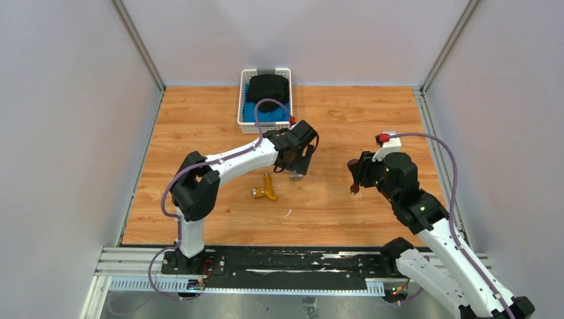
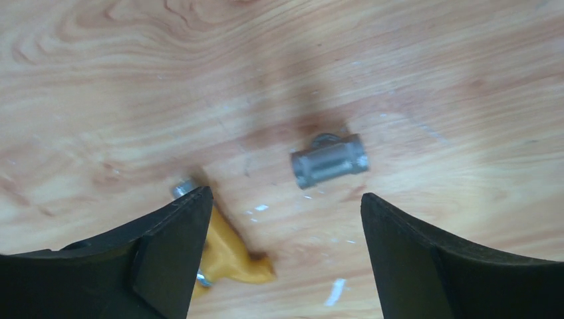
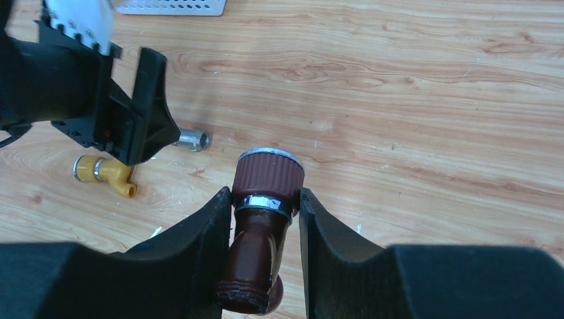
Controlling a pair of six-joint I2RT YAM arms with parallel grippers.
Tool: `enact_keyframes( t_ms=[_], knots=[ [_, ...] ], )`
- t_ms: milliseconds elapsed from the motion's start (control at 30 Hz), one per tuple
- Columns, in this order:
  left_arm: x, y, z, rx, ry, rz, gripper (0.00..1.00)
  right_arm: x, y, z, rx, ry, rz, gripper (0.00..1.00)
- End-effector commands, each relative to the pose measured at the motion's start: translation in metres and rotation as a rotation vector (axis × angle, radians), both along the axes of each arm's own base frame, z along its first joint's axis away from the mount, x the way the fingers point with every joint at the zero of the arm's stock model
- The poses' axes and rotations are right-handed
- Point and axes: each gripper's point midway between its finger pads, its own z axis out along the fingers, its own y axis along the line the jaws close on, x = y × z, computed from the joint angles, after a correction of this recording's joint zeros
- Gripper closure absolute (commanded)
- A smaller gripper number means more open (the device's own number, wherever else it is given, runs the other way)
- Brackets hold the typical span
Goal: Install the water faucets
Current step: Adjust the adaptor at the center of the board.
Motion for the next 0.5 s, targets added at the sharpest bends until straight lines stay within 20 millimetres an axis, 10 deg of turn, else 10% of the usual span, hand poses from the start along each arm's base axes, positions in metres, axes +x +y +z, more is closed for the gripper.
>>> enact_keyframes(
  t_ms=[0,467],
  knots=[
    [-0.01,-0.029,0.034,-0.344,0.031,0.323,0.14,0.002,-0.004,0.005,-0.004,-0.012,-0.008,1.0],
    [0.004,-0.027,-0.008,-0.495,0.073,0.897,0.13,-0.006,-0.002,0.006,-0.011,-0.012,0.026,1.0]
  ],
)
